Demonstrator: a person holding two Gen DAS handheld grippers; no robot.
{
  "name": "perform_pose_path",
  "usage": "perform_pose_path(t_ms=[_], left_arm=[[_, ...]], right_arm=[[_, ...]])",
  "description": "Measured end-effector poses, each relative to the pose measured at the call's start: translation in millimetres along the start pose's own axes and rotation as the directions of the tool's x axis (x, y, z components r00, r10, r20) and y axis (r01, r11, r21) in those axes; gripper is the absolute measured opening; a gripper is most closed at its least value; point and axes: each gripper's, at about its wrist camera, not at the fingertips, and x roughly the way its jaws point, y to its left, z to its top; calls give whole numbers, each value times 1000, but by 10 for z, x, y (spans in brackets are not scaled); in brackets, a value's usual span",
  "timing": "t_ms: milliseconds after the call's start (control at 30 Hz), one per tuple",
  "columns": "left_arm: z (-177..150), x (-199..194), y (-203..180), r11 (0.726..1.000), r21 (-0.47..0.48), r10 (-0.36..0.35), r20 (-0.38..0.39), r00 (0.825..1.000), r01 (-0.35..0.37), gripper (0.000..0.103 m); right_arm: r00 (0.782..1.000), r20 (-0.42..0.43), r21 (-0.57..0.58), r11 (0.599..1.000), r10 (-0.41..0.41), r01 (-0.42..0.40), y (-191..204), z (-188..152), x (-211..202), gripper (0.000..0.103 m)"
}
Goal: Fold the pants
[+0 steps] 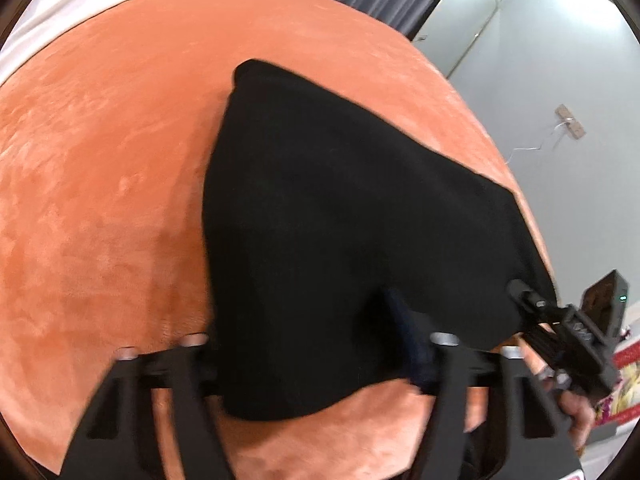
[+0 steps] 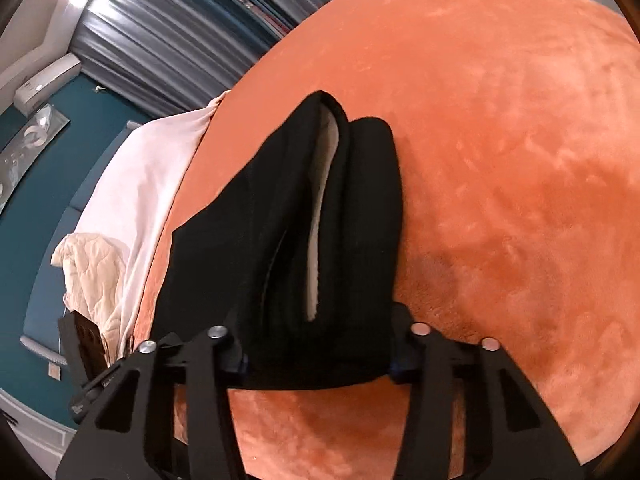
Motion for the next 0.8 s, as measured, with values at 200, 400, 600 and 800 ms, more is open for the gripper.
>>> perform_pose_path(t_ms=[200,400,600,800], left_arm=[[72,70,391,967,-215,-145,-26,989,136,69],[150,216,439,925,-273,-277,-9,961,265,91],[285,344,517,857,-348,-419,-39,907,381,80],[192,425,652,818,-403,-470,-54,881,412,26]], right_arm=[[997,-33,87,994,68,-65,-171,42,3,50],[992,-44,126,986,118,-111,-278,16,27,55],[993,-46,111,989,104,-99,-237,29,33,61],[994,-37,100,991,98,-94,-199,8,39,41]])
